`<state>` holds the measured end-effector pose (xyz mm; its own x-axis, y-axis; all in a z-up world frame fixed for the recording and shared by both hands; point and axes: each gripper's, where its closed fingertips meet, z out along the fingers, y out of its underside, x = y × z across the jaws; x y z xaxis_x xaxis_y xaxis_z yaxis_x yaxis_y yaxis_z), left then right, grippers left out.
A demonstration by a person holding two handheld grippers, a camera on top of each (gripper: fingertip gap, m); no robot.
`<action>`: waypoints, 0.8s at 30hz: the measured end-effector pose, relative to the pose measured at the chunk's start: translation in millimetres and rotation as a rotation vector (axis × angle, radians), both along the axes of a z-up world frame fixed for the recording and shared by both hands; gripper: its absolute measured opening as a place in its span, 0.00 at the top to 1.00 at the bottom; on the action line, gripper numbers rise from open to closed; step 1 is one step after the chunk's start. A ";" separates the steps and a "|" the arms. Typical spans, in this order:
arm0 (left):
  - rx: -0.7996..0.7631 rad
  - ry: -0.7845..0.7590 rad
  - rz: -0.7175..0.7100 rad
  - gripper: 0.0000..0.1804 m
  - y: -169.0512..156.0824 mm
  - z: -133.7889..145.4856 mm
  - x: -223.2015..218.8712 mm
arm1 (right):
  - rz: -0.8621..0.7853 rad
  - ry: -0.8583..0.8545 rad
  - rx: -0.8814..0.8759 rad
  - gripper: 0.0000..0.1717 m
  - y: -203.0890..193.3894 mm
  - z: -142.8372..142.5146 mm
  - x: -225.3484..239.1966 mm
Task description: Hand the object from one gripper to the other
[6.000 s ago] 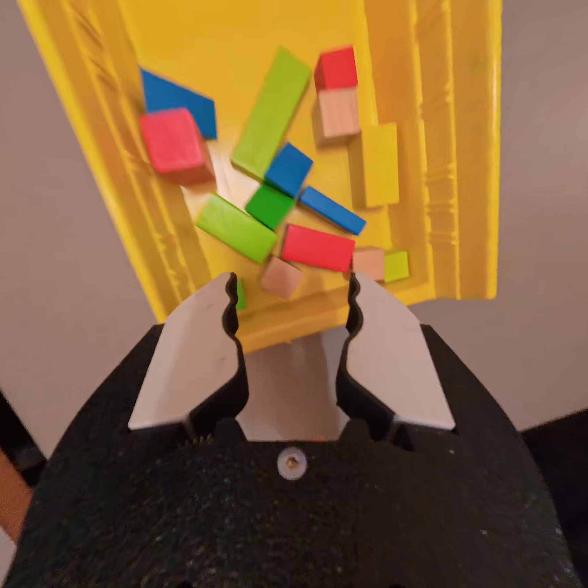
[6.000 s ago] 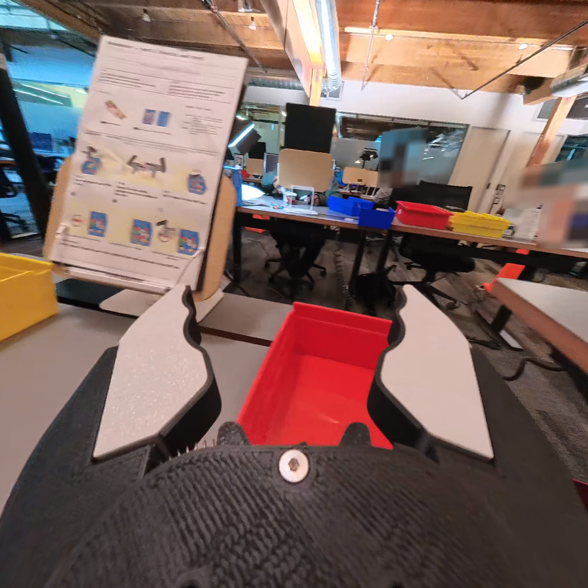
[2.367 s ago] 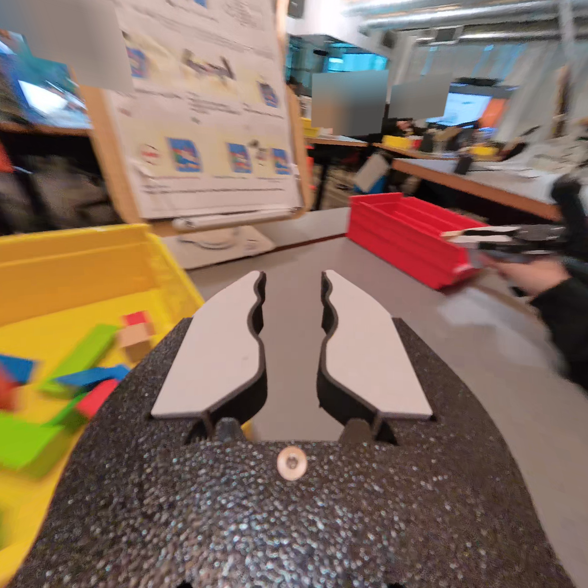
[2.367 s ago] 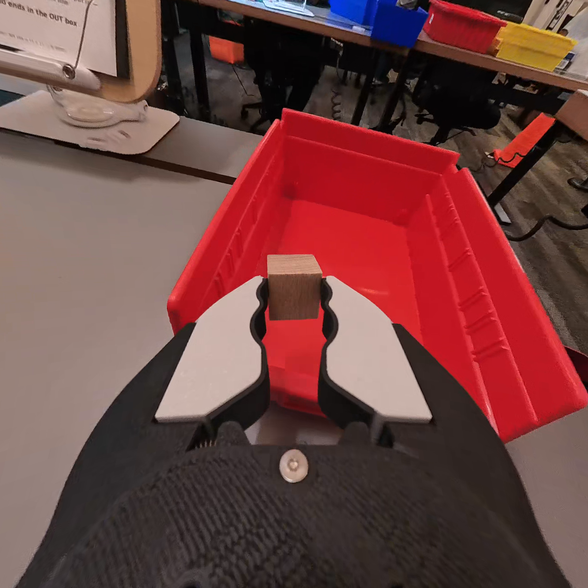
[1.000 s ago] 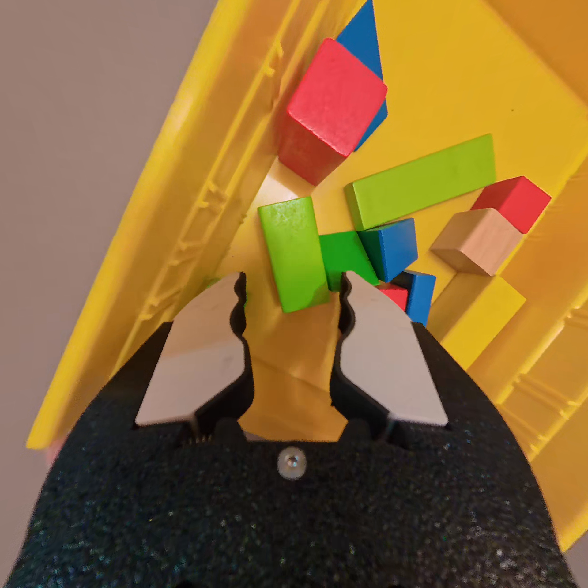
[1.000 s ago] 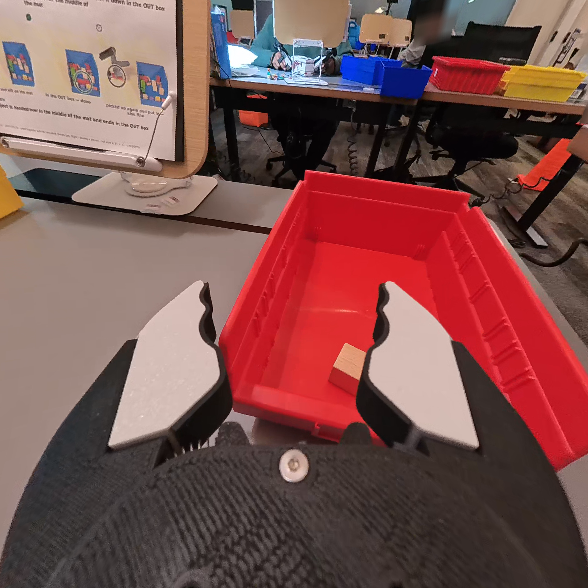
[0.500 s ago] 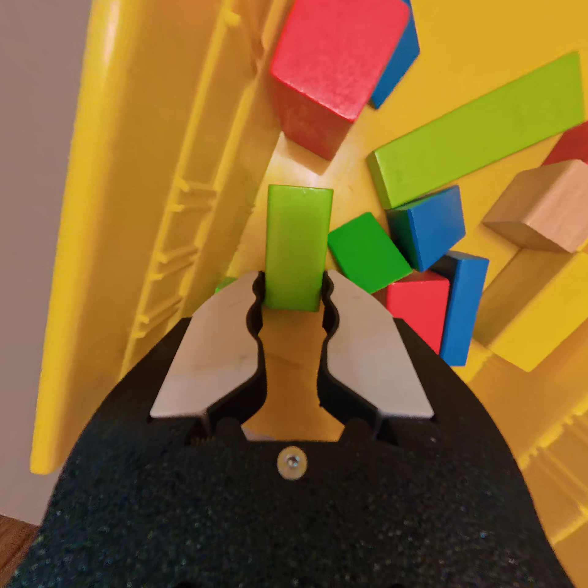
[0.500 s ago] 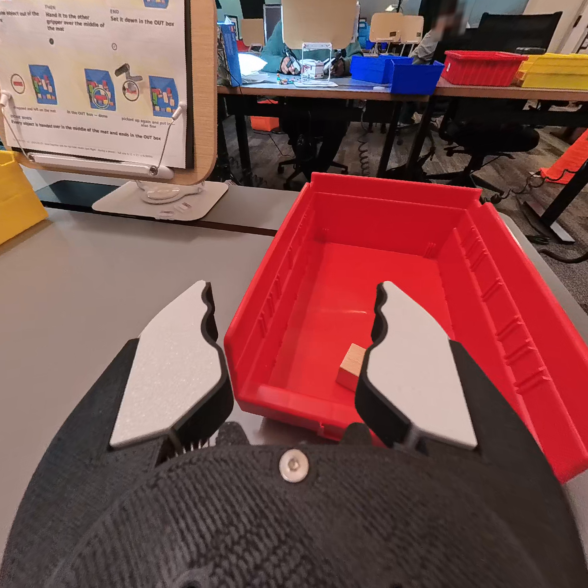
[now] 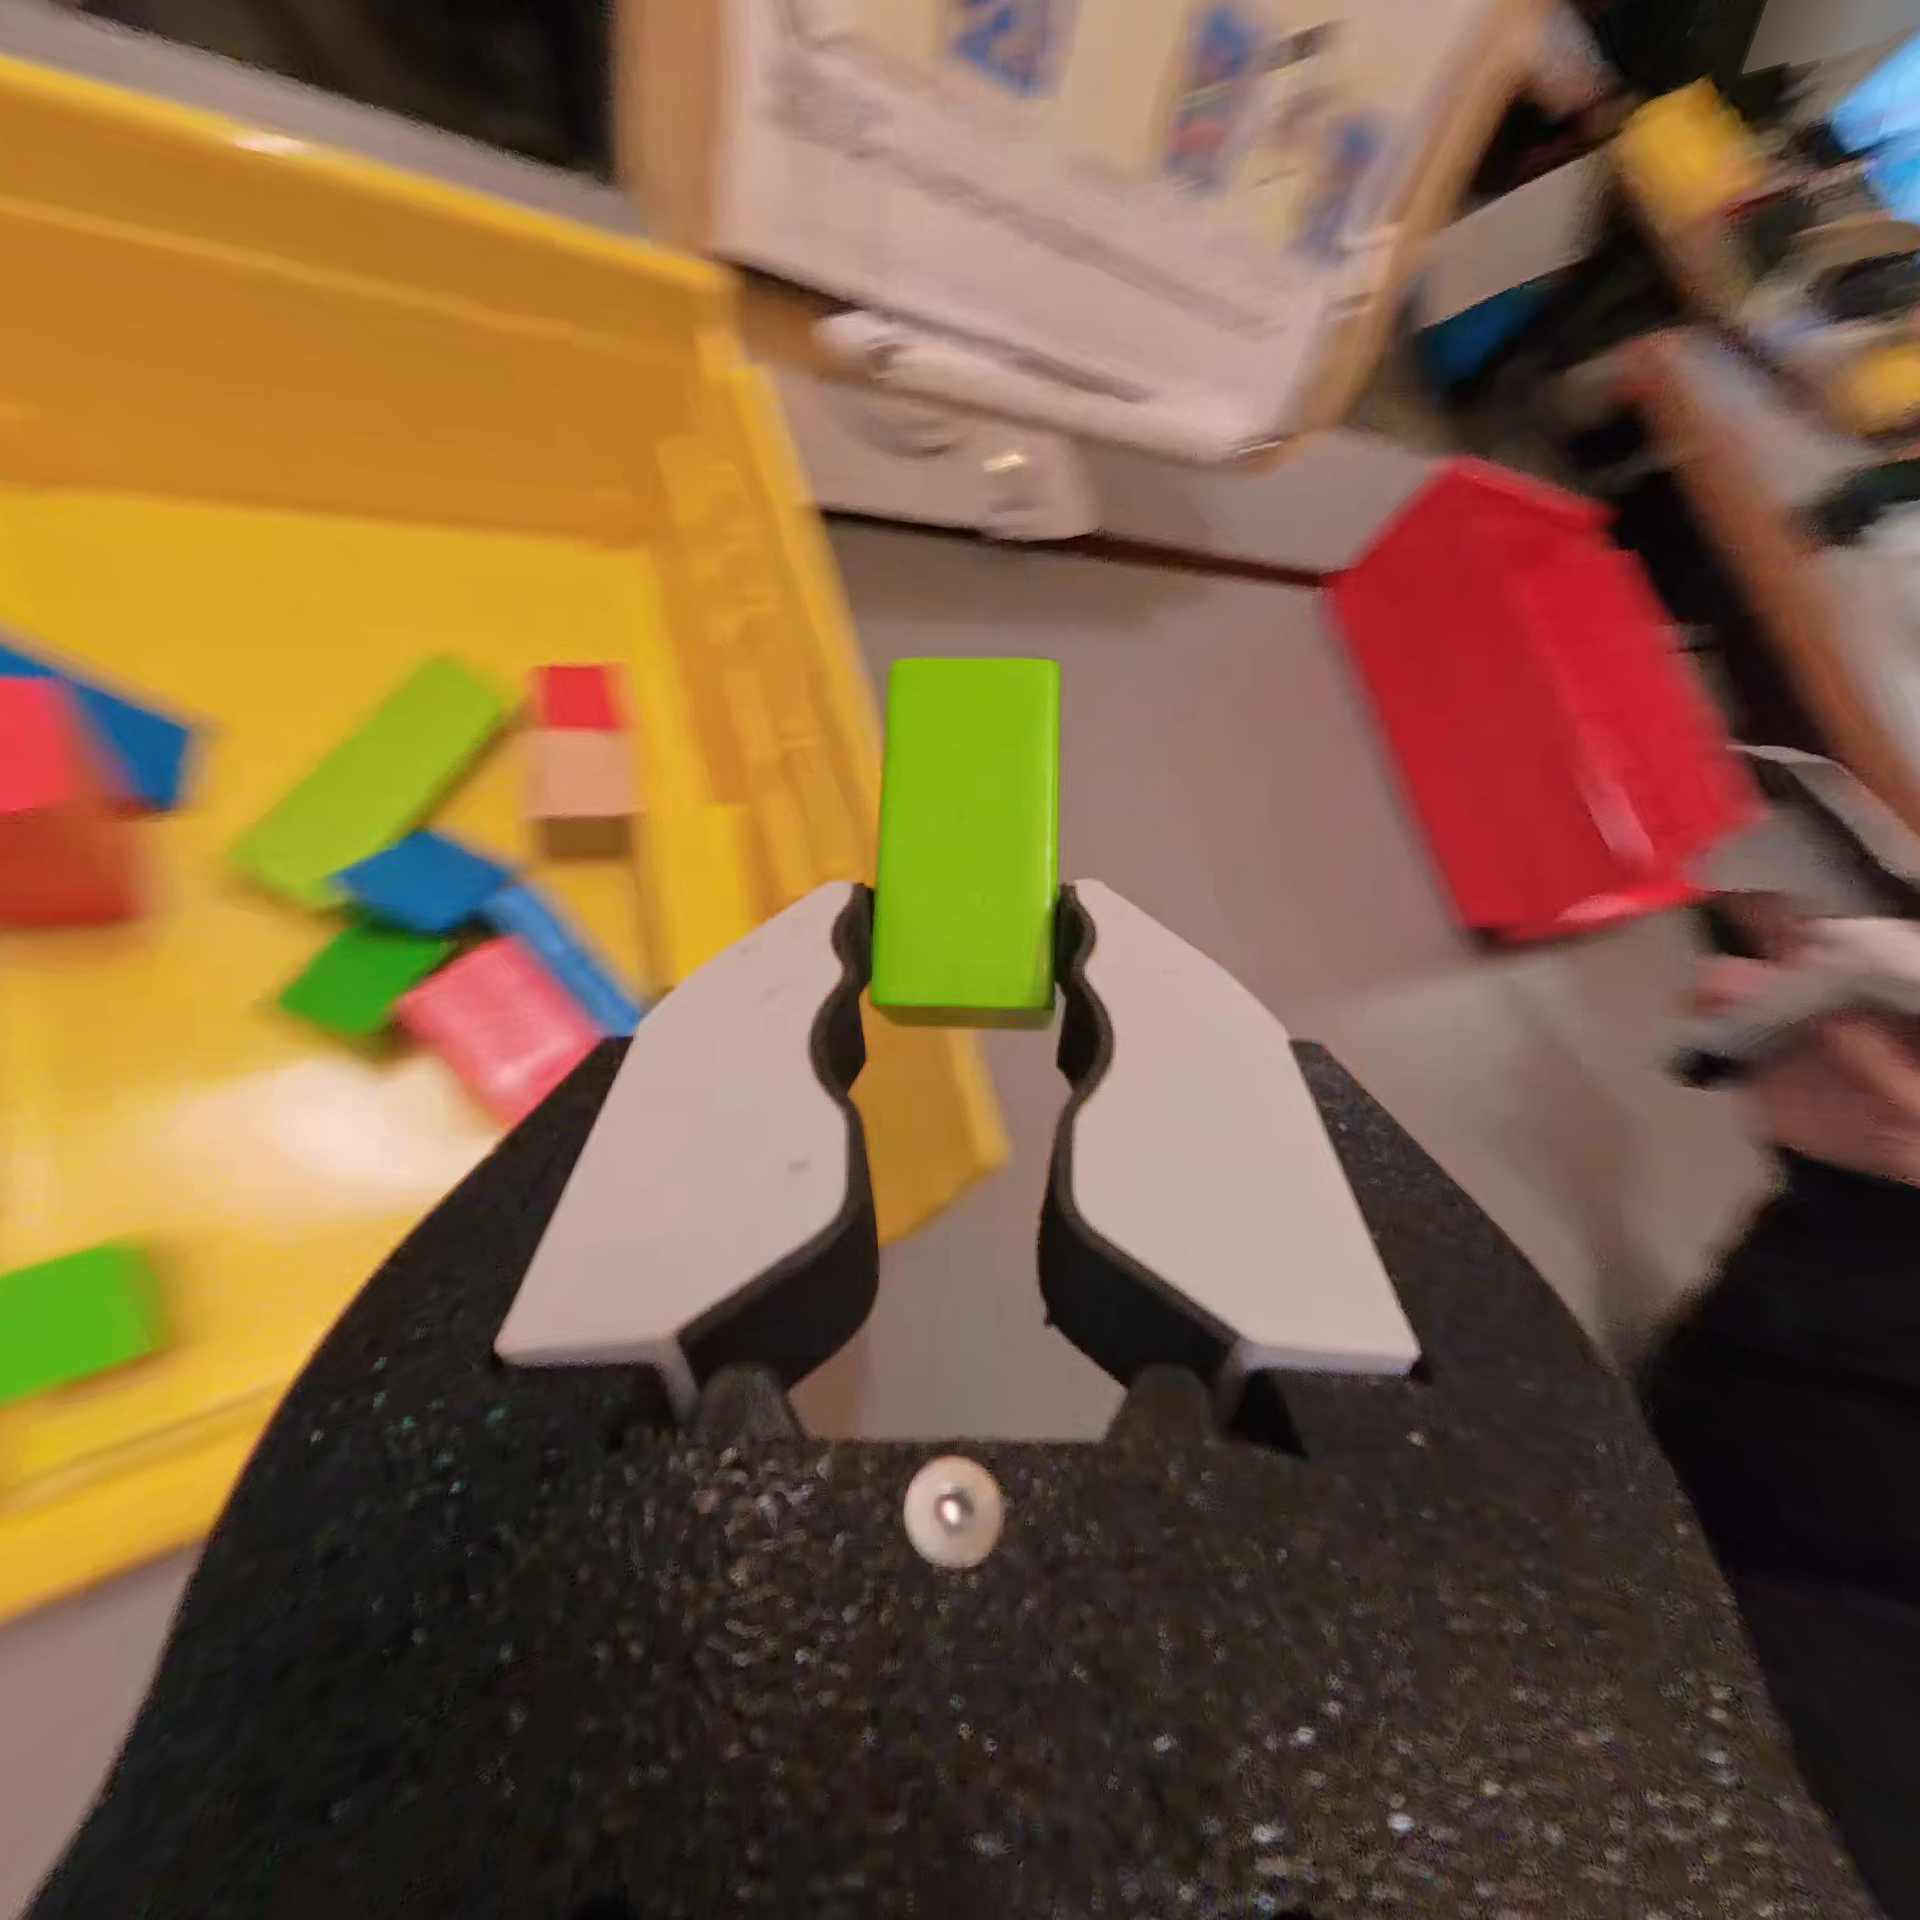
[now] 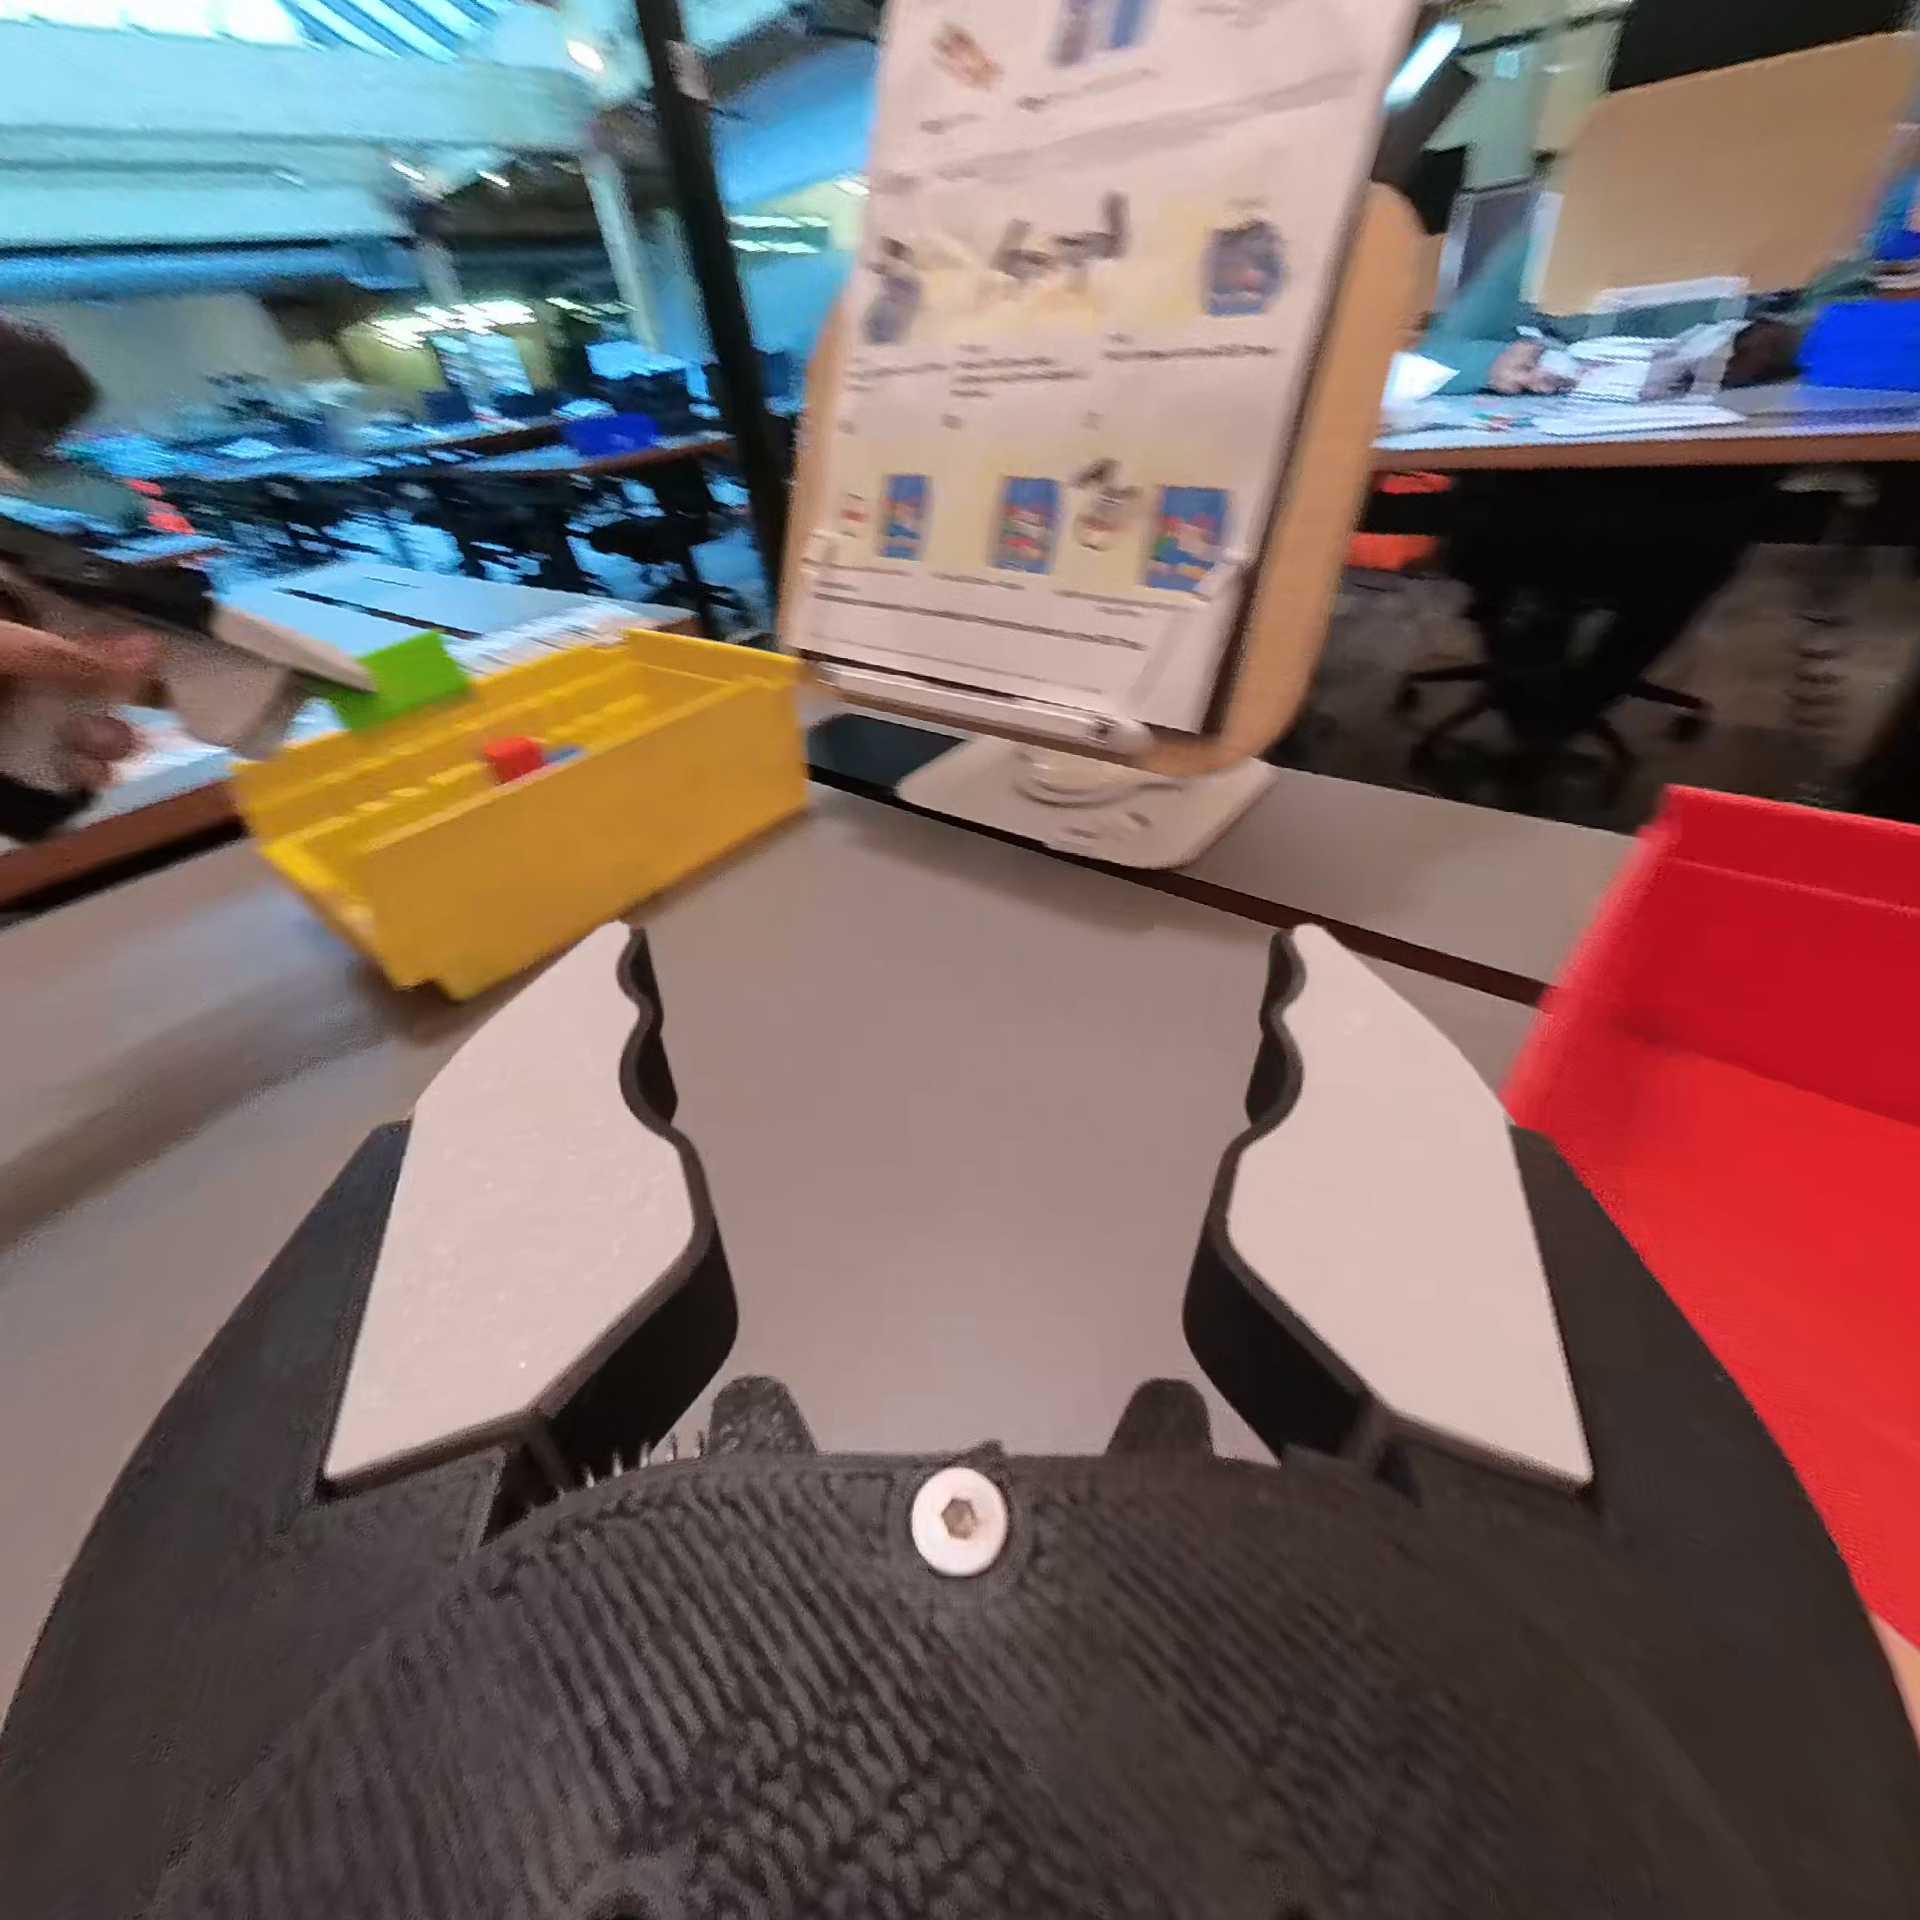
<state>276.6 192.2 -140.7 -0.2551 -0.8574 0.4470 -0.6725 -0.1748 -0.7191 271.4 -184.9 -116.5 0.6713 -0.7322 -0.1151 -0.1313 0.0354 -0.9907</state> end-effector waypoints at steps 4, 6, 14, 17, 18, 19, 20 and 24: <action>-0.252 -0.137 -0.252 0.82 -78.0 31.1 -28.0 | 0.202 0.031 0.106 0.38 57.2 5.6 -21.4; -0.312 -0.181 -0.395 0.82 -119.3 36.6 -44.7 | 0.307 0.067 0.187 0.41 83.4 8.5 -34.3; -0.401 -0.339 -0.764 0.82 -218.9 46.9 -94.2 | 0.572 0.181 0.462 0.53 129.8 22.1 -66.6; -0.386 -0.345 -0.807 0.82 -231.6 43.3 -98.2 | 0.644 0.153 0.490 0.58 133.2 30.0 -76.6; -0.379 -0.345 -0.811 0.82 -234.5 42.0 -98.6 | 0.656 0.150 0.483 0.62 134.4 29.9 -78.7; -0.366 -0.341 -0.817 0.82 -236.9 40.0 -98.9 | 0.671 0.144 0.471 0.69 135.5 29.5 -81.3; -0.355 -0.344 -0.822 0.82 -238.7 38.8 -99.1 | 0.700 0.130 0.457 0.79 136.4 29.4 -85.8; -0.360 -0.357 -0.832 0.82 -240.5 39.0 -100.2 | 0.683 0.125 0.409 0.79 135.2 29.3 -86.3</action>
<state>176.4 -48.3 -101.7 -0.8887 -0.1692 0.4261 -0.4335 0.0079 -0.9011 185.2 -49.7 -87.2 0.9199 -0.0487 -0.3892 -0.3639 0.2644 -0.8931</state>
